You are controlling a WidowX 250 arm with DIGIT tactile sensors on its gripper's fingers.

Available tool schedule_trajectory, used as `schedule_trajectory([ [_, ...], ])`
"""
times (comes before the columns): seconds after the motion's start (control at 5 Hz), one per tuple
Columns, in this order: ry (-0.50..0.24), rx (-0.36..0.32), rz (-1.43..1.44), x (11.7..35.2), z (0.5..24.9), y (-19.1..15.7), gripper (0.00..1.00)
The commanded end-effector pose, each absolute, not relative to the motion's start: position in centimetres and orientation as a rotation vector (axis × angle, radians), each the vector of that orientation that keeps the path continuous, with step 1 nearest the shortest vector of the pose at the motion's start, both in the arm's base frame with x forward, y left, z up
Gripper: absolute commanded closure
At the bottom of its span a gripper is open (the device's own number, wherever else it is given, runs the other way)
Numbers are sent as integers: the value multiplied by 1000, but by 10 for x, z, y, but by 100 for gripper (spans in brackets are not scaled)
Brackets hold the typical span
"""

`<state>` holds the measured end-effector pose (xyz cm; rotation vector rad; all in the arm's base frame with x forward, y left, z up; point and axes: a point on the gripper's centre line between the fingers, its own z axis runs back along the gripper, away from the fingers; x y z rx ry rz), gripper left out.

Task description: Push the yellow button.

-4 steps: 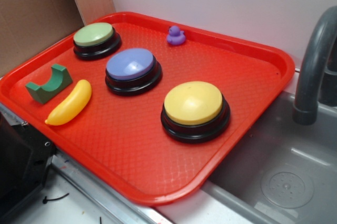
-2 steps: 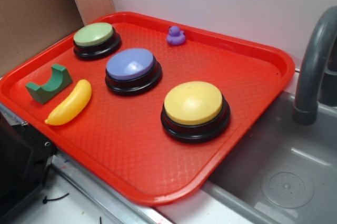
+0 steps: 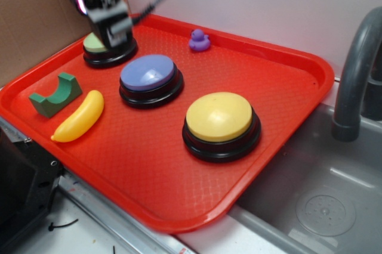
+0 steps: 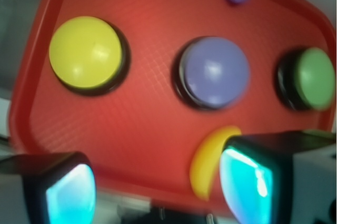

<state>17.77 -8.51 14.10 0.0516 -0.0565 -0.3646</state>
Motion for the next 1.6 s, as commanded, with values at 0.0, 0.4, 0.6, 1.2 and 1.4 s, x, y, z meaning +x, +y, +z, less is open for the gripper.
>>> schedule_trajectory([
  [0.0,-169,30,-510,201,108,-125,0],
  [0.4,-88,14,-580,215,76,-149,0],
  [0.6,-70,27,-610,216,69,-154,0],
  [1.2,-56,17,-574,216,88,-149,0],
  [1.4,-102,24,-543,213,115,-144,0],
])
